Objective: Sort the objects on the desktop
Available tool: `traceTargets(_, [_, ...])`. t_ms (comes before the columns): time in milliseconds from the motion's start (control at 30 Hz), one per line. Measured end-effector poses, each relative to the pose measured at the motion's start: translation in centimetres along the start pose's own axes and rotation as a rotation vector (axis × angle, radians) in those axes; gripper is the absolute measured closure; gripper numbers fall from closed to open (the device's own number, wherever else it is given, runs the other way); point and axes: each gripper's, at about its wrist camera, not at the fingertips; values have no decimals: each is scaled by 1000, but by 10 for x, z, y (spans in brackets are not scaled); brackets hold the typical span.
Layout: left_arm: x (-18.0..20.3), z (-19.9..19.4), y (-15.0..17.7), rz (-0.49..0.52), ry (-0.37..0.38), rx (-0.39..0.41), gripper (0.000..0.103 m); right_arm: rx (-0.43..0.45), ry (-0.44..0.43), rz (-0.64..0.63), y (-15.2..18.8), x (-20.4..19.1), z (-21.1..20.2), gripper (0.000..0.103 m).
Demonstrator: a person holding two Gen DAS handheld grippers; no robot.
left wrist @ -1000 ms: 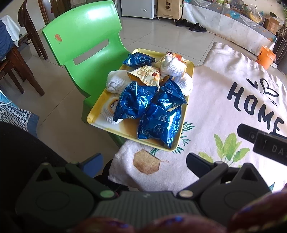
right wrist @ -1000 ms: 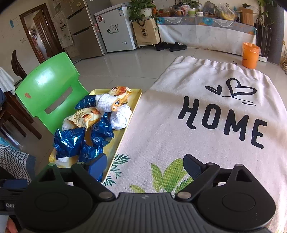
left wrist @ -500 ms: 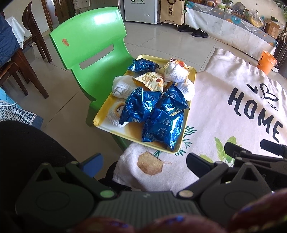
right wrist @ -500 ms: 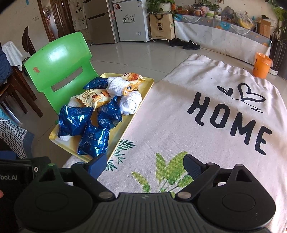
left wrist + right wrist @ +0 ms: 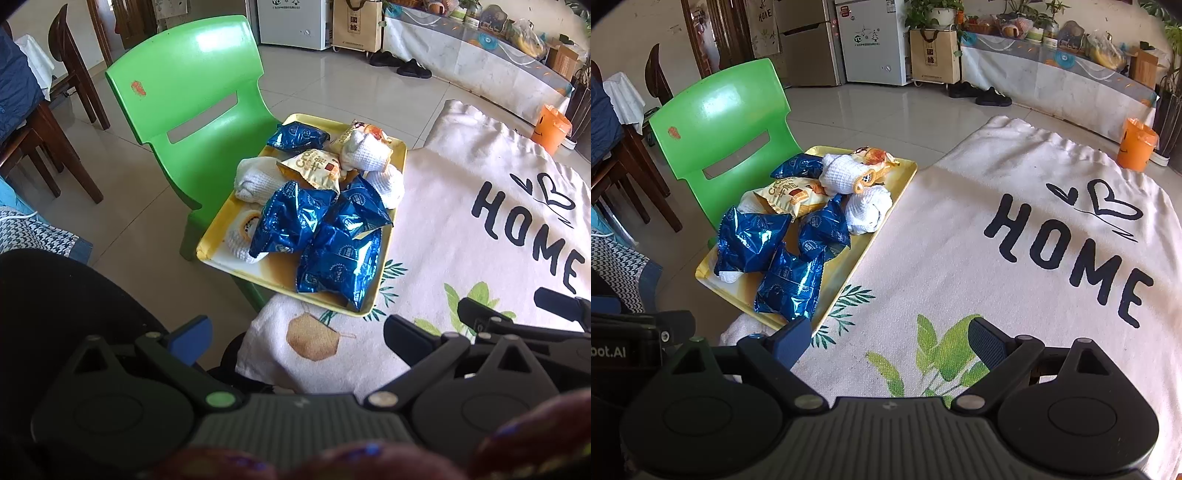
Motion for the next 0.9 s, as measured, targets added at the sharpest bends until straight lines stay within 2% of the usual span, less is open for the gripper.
traceTargets(900, [1,5,1,-1,4,-36,0,-3,2,-20,3,-2,3,10])
Point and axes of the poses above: each gripper's, at about its wrist camera, not at the fingertips, and z roughly the way its jaws point, x to its right, y to its underside, and after that the axes turned 15 degrees about x, right-handed
